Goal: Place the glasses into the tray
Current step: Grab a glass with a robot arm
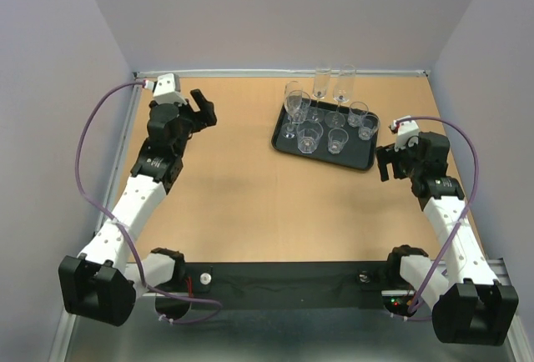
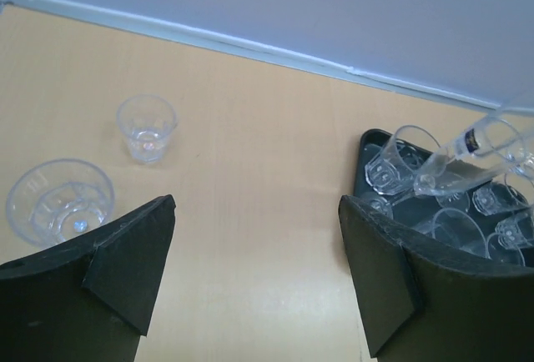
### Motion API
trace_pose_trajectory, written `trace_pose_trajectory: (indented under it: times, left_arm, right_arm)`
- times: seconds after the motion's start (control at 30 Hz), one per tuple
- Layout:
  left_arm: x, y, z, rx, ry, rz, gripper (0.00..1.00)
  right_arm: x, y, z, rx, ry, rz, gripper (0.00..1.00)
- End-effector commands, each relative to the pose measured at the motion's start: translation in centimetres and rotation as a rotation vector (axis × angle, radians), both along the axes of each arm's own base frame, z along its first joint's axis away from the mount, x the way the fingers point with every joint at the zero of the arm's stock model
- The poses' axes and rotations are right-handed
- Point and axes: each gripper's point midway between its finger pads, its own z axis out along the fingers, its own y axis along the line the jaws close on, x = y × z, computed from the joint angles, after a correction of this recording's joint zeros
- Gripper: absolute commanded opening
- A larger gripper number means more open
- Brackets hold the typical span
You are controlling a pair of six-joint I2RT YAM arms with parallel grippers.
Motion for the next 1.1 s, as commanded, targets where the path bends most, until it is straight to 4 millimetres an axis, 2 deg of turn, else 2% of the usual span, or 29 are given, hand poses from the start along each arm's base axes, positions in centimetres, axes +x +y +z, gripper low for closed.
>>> trace_pose_trajectory:
  times: [0.0,0.03,0.27,0.4,0.47,0.6,0.87,0.9,0.97,1.07]
  left_arm:
    - [0.1,1.5,0.6,-0.109,-0.013,0.02,0.91]
    - [0.3,2.4,0.3,-0.121,-0.005,0.038,0.92]
    - [1.3,5.1,-1.4,-0.199,0.055,0.085,0.92]
    - [2.0,5.9,-2.8,-0.243,0.114,0.103,0.92]
    - [2.5,7.3,-4.0,-0.266,0.156,0.14,0.92]
    - [2.8,8.5,-5.5,-0.304,0.21,0.17,0.92]
    - [3.1,10.5,-7.1,-0.322,0.262,0.239,0.92]
    - [3.1,10.7,-7.8,-0.32,0.285,0.256,0.92]
    - [3.5,11.1,-7.5,-0.32,0.281,0.266,0.92]
    - [3.5,11.2,-8.9,-0.328,0.348,0.28,0.92]
  right_arm:
    - [0.4,-0.2,0.4,-0.008,-0.025,0.004,0.89]
    - [0.5,-0.2,0.3,-0.007,-0.023,0.002,0.9]
    - [0.5,-0.3,0.3,-0.013,-0.023,-0.002,0.9]
    - [0.5,-0.3,0.3,-0.012,-0.022,-0.003,0.9]
    - [0.5,-0.3,0.2,-0.013,-0.02,-0.002,0.9]
    - [0.5,-0.4,0.2,-0.013,-0.02,-0.007,0.9]
    - [0.5,-0.4,0.2,-0.014,-0.018,-0.006,0.9]
    - [0.6,-0.4,0.2,-0.014,-0.02,-0.009,0.89]
    - [0.6,-0.5,0.2,-0.015,-0.019,-0.01,0.9]
    - [0.5,-0.5,0.3,-0.016,-0.021,-0.011,0.9]
